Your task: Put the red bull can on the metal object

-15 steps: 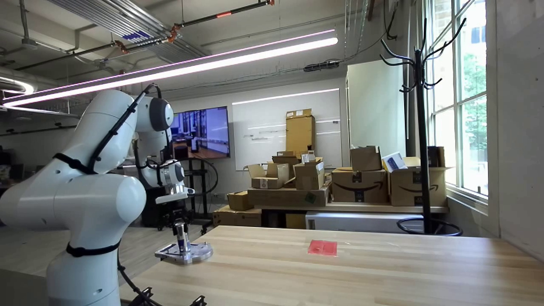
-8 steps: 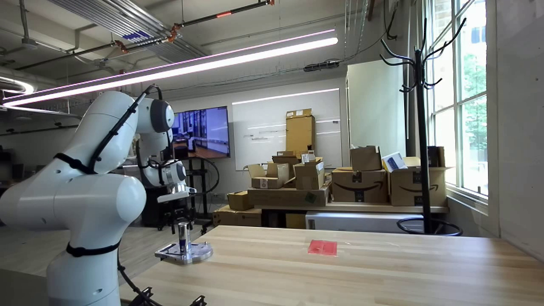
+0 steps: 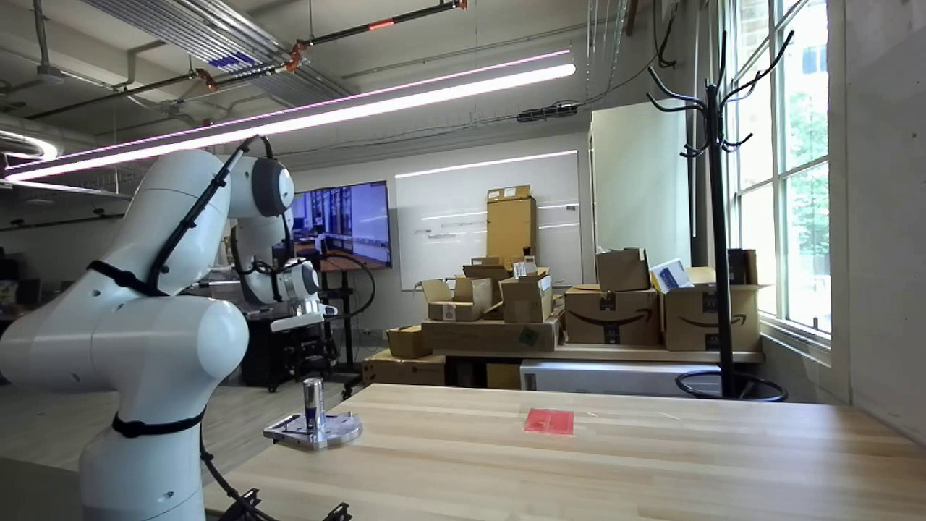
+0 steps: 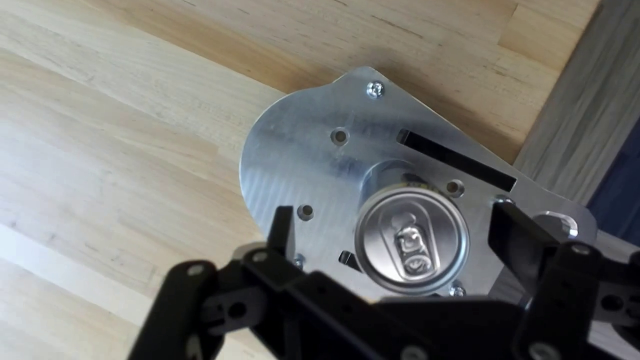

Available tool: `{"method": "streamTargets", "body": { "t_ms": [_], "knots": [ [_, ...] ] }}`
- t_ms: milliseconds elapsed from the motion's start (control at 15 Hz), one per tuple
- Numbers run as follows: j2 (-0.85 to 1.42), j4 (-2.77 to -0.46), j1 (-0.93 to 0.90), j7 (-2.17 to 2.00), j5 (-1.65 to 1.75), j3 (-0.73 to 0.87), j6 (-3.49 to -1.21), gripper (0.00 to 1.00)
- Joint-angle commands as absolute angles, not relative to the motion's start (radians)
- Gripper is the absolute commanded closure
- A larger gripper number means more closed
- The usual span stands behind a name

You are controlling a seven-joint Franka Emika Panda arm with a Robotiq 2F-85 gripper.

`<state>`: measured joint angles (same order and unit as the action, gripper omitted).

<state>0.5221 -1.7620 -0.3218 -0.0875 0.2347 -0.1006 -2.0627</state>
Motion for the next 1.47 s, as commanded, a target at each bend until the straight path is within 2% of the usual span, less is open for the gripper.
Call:
{"method": "streamTargets", "body": {
  "t_ms": [0, 733, 1200, 1400],
  "knots": [
    [0.361, -1.869, -0.273, -0.098, 0.2, -0.106, -2.054, 0.0],
    [0.057, -2.202, -0.031, 0.008, 0.043, 0.004, -2.13, 0.0],
    [-0.054, -2.288, 0.038, 0.073, 0.029, 0.065, -2.189, 0.0],
    [-0.027, -2.26, 0.035, 0.043, 0.051, 0.066, -2.167, 0.0]
  ]
}}
